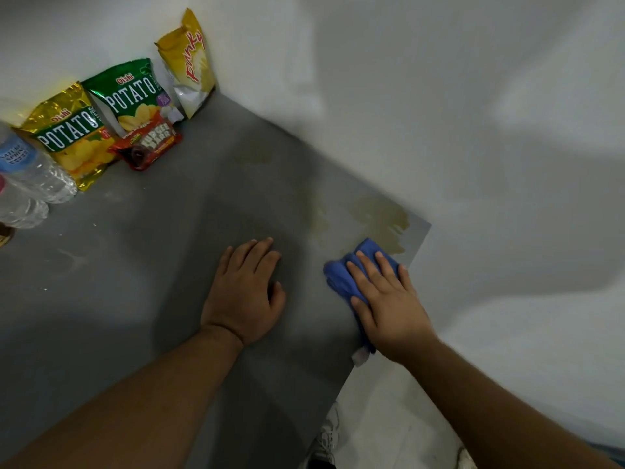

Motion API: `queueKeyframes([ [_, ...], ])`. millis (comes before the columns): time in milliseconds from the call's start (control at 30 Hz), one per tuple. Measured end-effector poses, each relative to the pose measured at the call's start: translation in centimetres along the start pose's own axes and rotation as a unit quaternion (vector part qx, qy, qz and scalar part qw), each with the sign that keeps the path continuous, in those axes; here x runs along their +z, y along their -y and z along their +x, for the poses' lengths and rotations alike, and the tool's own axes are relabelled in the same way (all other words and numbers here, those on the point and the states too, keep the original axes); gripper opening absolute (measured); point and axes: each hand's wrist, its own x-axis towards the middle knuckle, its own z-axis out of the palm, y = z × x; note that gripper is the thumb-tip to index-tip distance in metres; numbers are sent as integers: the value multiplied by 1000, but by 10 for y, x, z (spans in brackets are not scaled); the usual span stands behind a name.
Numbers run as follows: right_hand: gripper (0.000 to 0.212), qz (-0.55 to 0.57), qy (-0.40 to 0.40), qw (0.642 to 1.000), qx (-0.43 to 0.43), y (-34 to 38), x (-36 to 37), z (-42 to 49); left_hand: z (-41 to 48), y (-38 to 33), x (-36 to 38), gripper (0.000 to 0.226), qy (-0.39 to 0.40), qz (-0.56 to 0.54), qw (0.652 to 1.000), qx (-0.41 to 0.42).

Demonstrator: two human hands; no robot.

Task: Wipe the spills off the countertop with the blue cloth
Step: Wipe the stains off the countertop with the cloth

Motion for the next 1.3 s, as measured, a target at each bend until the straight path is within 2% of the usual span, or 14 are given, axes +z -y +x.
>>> queueKeyframes([
  [133,68,-15,1,1000,7,26,-2,27,1,-3,-4,53,-2,1,1000,-1],
  [334,60,-8,13,993,-120,-4,5,-13,-1,-5,-6,52,-2,-3,1000,-3],
  [467,62,-9,6,999,-52,-33,-4,-8,0,-5,-6,52,0,0,1000,2],
  [634,63,-4,-16,1000,18,-2,-12,35,0,-7,-7,53,-3,4,1000,4],
  [734,64,-21,3,999,-37,11,-8,28,0,-7,-8,53,3,5,1000,4],
  [800,63,-20,15,995,-94,3,-4,9,1,-6,-8,52,9,6,1000,2],
  [867,62,-12,16,993,-116,-15,-4,-6,3,-5,-9,51,12,6,1000,-4],
  [1001,62,-28,10,999,-46,-45,-13,2,15,-9,-10,53,8,9,1000,-13],
  [1167,63,-21,-13,1000,14,-21,-21,48,36,-17,-6,56,10,9,999,-44],
  [1234,63,-21,-10,1000,1,-9,-20,55,39,-19,-3,57,11,-5,998,-62],
  [1301,63,-20,-1,999,-48,-7,-17,49,38,-19,0,56,8,-10,998,-65],
])
